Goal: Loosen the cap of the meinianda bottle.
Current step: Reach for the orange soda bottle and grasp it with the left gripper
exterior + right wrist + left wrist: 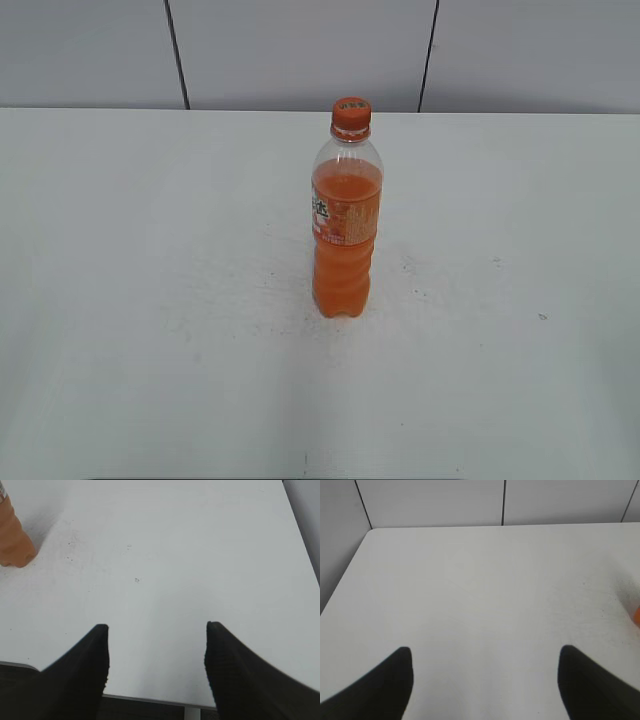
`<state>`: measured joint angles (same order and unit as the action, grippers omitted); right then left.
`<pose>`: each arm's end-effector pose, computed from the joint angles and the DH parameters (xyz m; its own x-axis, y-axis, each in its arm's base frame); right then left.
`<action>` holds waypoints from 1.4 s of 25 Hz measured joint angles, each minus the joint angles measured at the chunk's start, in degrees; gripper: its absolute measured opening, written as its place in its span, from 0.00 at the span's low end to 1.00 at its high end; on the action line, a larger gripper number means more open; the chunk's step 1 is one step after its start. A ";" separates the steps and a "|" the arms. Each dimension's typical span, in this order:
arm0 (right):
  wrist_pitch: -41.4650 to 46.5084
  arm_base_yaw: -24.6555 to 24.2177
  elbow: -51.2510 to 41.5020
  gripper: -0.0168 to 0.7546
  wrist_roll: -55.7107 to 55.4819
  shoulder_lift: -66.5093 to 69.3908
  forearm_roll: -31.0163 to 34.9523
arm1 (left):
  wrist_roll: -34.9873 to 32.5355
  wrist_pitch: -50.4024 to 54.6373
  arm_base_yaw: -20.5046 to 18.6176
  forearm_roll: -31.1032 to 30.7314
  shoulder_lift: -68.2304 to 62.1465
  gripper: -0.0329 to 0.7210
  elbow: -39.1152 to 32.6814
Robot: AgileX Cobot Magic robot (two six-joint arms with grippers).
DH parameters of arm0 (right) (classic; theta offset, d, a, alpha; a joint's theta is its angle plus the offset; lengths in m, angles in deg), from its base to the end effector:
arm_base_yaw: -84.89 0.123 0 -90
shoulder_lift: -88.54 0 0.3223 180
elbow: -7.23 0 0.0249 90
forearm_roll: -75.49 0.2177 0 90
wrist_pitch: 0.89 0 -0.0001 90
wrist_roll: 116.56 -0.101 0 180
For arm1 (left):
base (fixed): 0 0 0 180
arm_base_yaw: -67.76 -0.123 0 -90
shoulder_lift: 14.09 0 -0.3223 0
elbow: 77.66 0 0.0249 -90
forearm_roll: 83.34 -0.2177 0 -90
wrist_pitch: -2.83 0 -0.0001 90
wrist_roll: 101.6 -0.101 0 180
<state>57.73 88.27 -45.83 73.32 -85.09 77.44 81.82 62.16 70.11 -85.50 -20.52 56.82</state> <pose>-0.0565 -0.0004 0.2434 -0.4506 -0.1809 -0.8742 -0.1558 0.9802 -0.1225 -0.0700 0.0061 0.2762 -0.3625 -0.0256 -0.9316 -0.0039 0.9997 -0.0259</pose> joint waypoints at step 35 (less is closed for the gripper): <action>0.00 0.00 0.00 0.62 0.00 0.00 -0.05 | -2.19 -65.38 0.40 -0.71 -56.28 0.76 5.75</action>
<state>57.73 88.27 -45.83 73.32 -85.09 77.39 79.63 -3.22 70.51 -86.21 -76.80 62.57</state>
